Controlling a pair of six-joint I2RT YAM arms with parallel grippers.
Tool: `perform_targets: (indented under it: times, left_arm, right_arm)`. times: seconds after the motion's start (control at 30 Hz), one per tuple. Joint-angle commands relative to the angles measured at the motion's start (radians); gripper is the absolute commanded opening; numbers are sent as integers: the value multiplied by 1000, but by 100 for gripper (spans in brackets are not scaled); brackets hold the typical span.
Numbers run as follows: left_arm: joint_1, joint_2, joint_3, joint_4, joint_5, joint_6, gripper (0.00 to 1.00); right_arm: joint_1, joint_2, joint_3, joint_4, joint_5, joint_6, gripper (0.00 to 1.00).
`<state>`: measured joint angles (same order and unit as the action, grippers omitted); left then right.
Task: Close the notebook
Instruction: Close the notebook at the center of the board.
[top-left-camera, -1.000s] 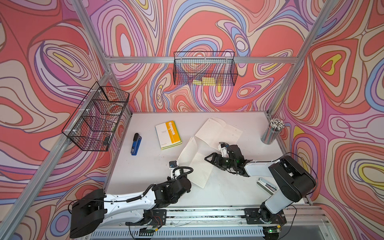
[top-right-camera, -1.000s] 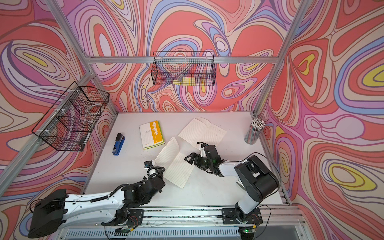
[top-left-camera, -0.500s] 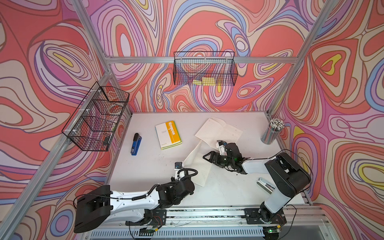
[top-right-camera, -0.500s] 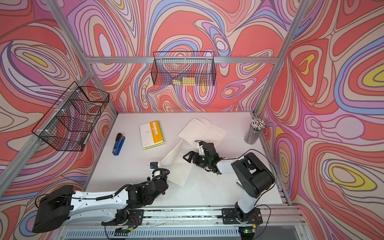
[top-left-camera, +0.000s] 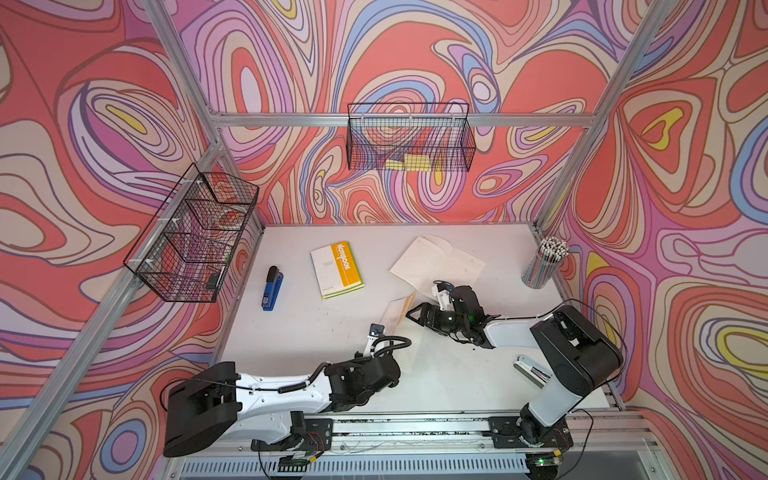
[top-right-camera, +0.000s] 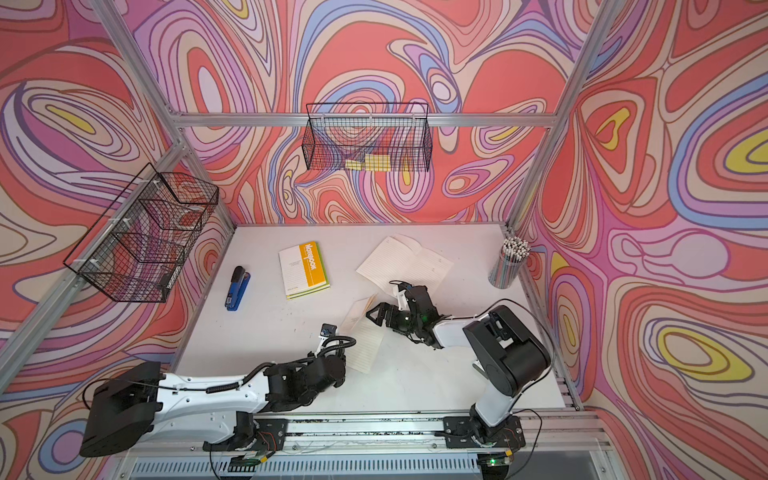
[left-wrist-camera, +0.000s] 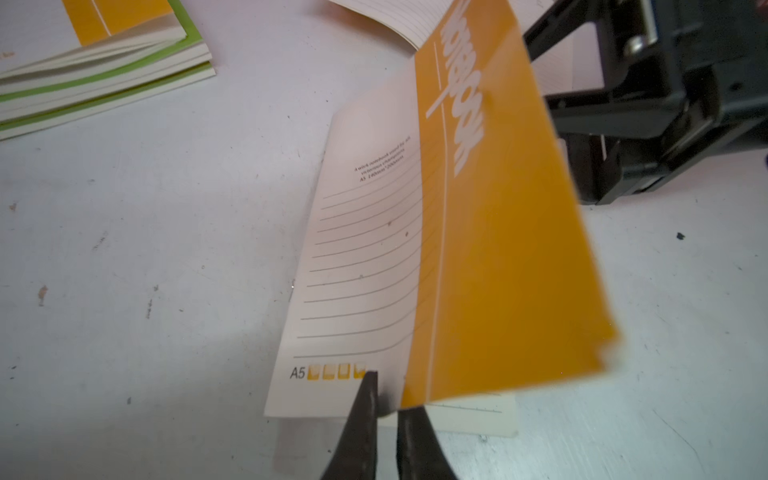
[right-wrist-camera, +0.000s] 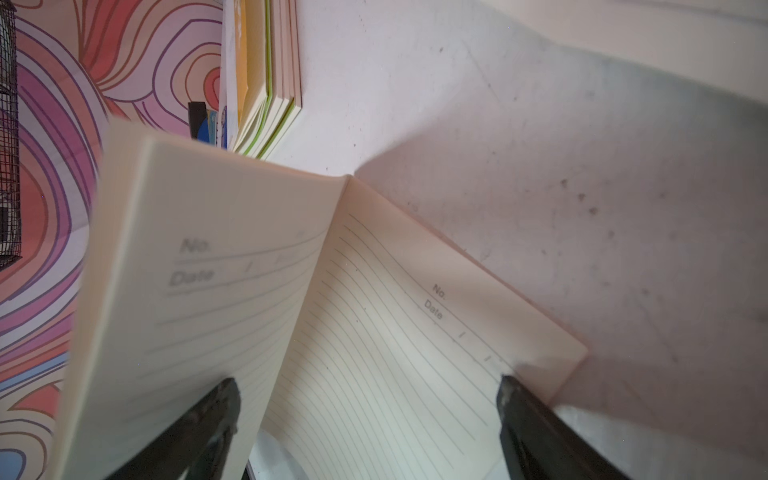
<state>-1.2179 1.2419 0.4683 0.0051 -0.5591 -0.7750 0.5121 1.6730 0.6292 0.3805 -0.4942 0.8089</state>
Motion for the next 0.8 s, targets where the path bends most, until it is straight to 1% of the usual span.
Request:
perform_targets:
  times: [0.0,0.07,0.13,0.33,0.7,0.77]
  left_arm:
    - [-3,57,36,-62,79,28,17]
    - [-4,87,36,-57,102,29,18]
    - [-4,120,80,-54,116,28,18]
    - [-5,181,91,-18,148,37,17]
    - [-5,202,102,-10,168,50,17]
    - [-4,204,104,-9,174,54,19]
  right_arm:
    - [6,-46,-3,-79,32,-21,98]
    - [7,-71,0,-100,39,-28,98]
    - [6,-93,3,-122,42,-34,98]
    - [7,-143,3,-160,48,-42,98]
    - [7,-272,22,-294,103,-75,98]
    - [6,-299,33,-319,109,-80,98]
